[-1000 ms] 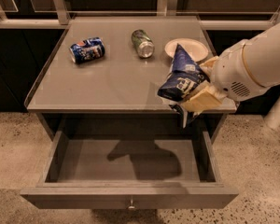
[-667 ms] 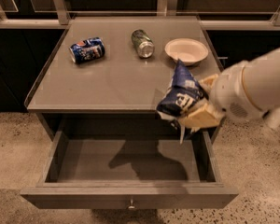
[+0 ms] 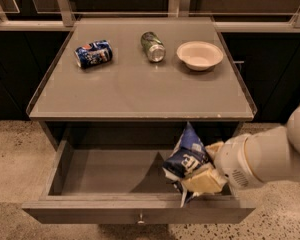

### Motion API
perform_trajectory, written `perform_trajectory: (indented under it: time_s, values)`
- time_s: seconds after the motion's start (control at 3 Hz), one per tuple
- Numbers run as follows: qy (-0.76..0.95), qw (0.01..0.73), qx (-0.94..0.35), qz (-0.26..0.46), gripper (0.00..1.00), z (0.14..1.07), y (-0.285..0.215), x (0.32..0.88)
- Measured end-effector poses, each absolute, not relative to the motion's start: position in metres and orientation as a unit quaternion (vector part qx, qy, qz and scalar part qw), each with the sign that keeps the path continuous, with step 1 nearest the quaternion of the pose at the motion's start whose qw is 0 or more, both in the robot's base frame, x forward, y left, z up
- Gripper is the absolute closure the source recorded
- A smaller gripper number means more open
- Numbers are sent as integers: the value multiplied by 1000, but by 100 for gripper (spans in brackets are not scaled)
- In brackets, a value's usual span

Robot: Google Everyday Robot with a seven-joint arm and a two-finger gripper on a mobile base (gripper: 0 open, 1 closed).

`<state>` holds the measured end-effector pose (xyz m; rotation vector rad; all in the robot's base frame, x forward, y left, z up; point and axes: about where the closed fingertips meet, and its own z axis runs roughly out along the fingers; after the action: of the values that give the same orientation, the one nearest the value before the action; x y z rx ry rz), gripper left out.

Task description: Place blue chip bag into top drawer

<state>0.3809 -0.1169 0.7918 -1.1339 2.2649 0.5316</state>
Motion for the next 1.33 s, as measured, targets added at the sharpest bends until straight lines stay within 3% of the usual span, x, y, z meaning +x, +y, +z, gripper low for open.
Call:
perform_trajectory:
  time_s: [0.67, 1.33]
  values:
    - [857, 217, -385, 266, 100, 711, -105, 371]
    - [839, 210, -420, 274, 100, 670, -86, 438]
